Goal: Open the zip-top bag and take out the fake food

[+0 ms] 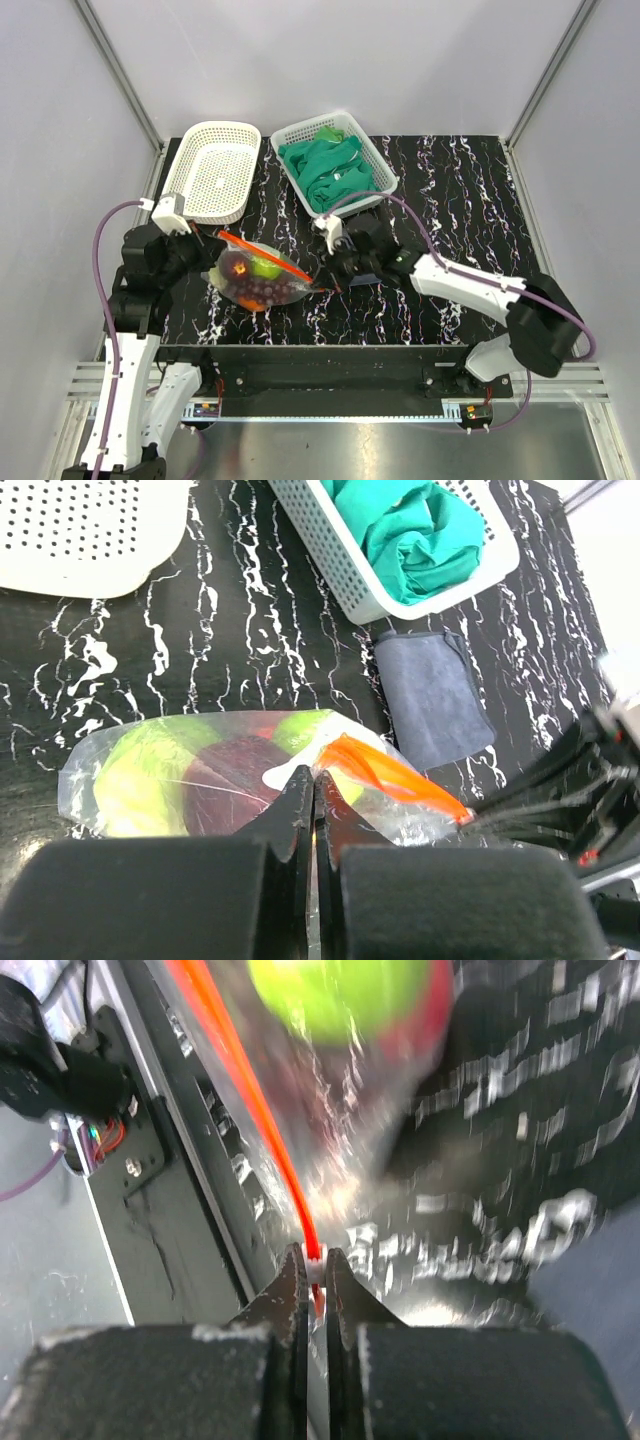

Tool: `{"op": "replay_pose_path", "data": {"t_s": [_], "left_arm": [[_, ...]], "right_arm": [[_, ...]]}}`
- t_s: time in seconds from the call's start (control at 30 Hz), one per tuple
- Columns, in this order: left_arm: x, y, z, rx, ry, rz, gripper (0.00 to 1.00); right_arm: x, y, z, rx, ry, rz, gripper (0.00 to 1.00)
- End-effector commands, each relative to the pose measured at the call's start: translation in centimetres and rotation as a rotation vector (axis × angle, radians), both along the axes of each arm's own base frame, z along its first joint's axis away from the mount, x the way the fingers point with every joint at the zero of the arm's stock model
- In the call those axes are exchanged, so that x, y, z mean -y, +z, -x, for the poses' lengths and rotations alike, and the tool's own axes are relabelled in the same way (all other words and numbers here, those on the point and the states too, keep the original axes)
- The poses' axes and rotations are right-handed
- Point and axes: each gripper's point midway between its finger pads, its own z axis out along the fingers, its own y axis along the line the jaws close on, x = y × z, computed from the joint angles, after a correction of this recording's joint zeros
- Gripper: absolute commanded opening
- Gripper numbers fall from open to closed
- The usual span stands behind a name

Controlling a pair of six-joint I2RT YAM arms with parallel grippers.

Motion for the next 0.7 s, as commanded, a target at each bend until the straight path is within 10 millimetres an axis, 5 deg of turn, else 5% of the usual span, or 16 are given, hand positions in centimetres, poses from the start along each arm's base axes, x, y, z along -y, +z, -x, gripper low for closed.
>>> {"op": "replay_pose_path", "data": {"t_s": [0.0,0.2,0.3,0.57,0.67], "left_arm": [[-1.9,3.2,-1.4,0.139,0.101,-0.046,0.00],[-1.1,3.4,-1.5,0.154,0.050,-0.041,0.00],[-0.3,3.5,-1.3,0.162,0.001,-0.028,0.00],[0.1,3.0,-0.8,0.156,-0.028,-0.021,0.00],[0.1,2.9,-0.8,0.151,-0.030,-0.021,0.00]], "right_arm": [[2.5,-1.0,0.9,-0.052,-0.114,0.003,0.00],[3.4,-2.0,2.7,-0.126,-0.112,0.005,0.02],[2.8,-0.4,1.7,-0.098,-0.118,-0.003,0.26],[-1.0,8.2,-2.7,0.088,-0.103,-0.104,0.67],[-2.4,10.5,-4.4,0.145,-0.094,-0.122,0.75]]}}
